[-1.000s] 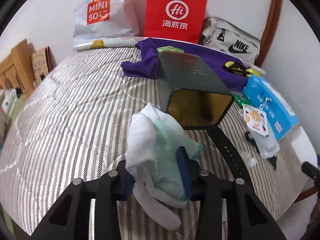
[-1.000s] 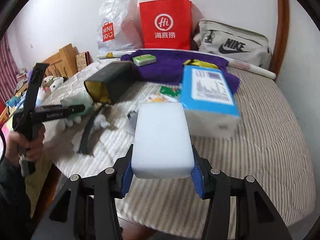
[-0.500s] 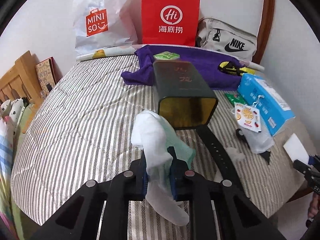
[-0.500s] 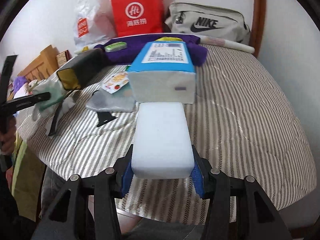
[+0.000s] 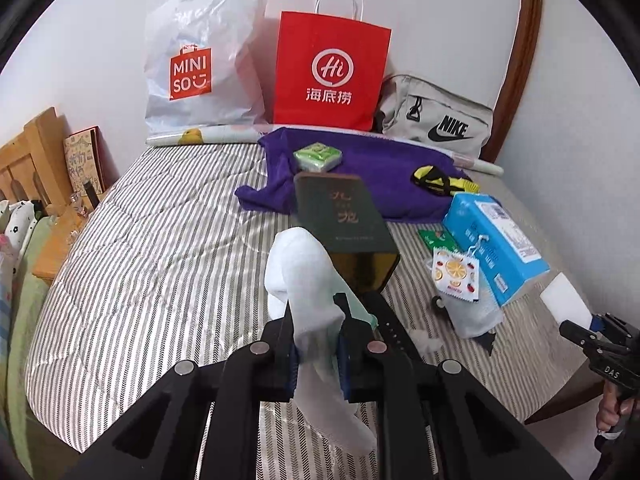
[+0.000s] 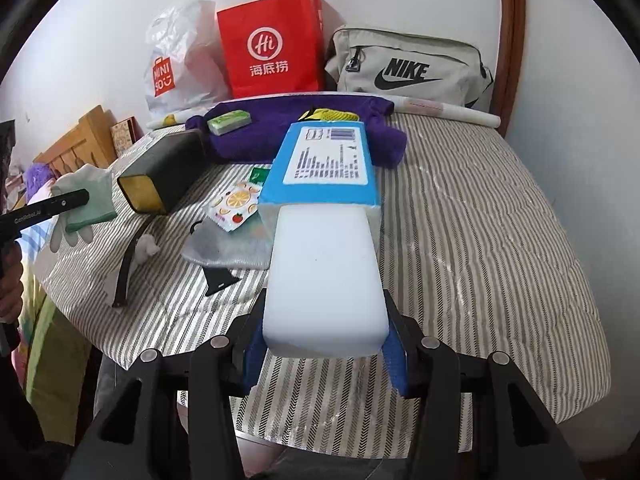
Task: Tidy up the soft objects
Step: 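Carry the glove with the left tool while the right tool carries the sponge block toward the towel, then release the sponge block onto the towel with the right tool while the left tool lowers the glove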
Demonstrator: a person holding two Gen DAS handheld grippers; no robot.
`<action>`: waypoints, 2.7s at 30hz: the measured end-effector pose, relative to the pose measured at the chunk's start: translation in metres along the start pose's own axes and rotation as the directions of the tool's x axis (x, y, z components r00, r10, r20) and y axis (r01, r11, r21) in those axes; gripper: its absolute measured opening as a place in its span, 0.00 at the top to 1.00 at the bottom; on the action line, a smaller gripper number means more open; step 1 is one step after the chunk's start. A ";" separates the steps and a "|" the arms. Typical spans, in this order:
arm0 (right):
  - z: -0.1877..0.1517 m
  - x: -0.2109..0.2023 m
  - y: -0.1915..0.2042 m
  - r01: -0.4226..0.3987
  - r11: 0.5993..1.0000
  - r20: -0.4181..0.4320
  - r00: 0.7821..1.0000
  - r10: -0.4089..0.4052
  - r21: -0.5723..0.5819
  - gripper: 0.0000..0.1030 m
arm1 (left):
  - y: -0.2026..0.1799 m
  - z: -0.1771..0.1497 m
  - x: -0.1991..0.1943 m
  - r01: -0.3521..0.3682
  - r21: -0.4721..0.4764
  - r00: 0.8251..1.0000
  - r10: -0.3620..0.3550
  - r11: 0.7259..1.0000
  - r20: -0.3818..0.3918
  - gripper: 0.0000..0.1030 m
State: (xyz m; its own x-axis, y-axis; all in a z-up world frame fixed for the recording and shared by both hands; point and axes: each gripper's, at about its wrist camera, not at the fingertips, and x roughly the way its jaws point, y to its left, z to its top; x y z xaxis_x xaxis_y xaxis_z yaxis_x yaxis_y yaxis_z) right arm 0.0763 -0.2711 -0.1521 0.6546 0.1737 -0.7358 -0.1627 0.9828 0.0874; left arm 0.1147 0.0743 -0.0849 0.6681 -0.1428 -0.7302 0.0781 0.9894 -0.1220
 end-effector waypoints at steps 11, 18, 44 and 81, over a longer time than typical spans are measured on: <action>0.023 -0.023 -0.005 0.016 1.000 0.049 0.999 -0.017 0.014 0.52 | -0.002 0.020 -0.016 0.024 -0.016 0.999 -0.023 1.000 0.039 0.86; 0.058 -0.020 -0.011 0.021 1.000 0.081 0.996 -0.023 0.023 0.52 | -0.011 0.040 -0.013 0.035 -0.005 0.998 -0.035 0.999 0.046 0.86; 0.191 0.047 0.001 0.004 0.998 0.160 0.987 0.005 -0.056 0.52 | -0.005 0.117 0.047 0.066 -0.014 0.998 -0.066 0.998 0.004 0.86; 0.245 0.180 -0.020 0.011 0.992 0.001 1.000 -0.011 -0.127 0.52 | -0.006 0.183 0.177 0.162 -0.006 0.979 -0.161 0.987 -0.125 0.86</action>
State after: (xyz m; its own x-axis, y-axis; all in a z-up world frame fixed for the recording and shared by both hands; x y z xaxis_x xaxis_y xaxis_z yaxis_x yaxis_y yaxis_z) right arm 0.3782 -0.2444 -0.1219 0.6573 0.1629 -0.7358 -0.2480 0.9687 -0.0070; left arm 0.3680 0.0476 -0.0907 0.5487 -0.3022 -0.7795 0.1808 0.9532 -0.2422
